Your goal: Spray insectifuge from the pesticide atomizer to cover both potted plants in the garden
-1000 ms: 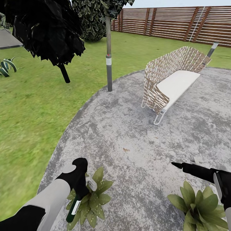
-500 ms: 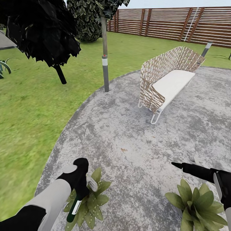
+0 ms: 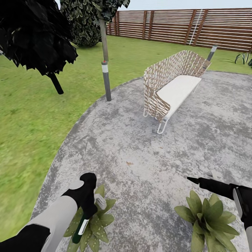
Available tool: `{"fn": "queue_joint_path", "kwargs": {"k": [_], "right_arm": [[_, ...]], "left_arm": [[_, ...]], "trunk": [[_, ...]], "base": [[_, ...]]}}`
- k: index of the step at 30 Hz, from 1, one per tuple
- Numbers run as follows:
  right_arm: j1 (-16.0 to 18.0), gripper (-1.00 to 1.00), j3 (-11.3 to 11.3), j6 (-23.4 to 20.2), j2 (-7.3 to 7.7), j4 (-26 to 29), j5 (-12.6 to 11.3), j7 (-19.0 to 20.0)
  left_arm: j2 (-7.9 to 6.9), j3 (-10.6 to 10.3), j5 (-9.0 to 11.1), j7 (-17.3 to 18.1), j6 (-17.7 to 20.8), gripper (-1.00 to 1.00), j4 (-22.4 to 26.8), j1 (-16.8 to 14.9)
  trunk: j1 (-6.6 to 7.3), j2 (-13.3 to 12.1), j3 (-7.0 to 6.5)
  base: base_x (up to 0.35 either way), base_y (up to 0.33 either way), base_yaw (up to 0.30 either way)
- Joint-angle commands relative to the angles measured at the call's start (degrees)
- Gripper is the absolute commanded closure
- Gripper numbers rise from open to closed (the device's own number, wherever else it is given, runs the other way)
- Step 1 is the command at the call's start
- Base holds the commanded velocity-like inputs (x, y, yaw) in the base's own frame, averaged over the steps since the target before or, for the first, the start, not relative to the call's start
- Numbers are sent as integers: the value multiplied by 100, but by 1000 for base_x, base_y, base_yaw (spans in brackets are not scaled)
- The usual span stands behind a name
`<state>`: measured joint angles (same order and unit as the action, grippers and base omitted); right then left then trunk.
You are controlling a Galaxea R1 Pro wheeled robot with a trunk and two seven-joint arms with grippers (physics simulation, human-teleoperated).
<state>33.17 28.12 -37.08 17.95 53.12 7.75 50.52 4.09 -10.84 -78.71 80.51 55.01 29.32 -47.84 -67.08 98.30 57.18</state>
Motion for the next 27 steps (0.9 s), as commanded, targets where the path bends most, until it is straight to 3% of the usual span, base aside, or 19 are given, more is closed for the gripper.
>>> {"fn": "queue_joint_path", "kwargs": {"k": [1, 13, 22, 27], "right_arm": [[6, -100, 18, -19, -2, 6, 60, 54], [6, -100, 18, -19, -5, 6, 60, 54], [6, -100, 18, -19, -10, 6, 60, 54], [6, -100, 18, -19, -10, 6, 60, 54]], "left_arm": [[-8, -2, -48, 61, 60, 100, 10, 0], [-194, 20, -57, 61, 55, 100, 56, -172], [-42, -39, -49, 70, 62, 100, -70, -130], [-6, -41, -40, 62, 53, 100, -649, -121]], "trunk": [[0, 2, 4], [0, 2, 4], [0, 2, 4], [0, 2, 4]], "base": [[0, 0, -11], [0, 0, -1], [0, 0, 0], [0, 0, 0]]}}
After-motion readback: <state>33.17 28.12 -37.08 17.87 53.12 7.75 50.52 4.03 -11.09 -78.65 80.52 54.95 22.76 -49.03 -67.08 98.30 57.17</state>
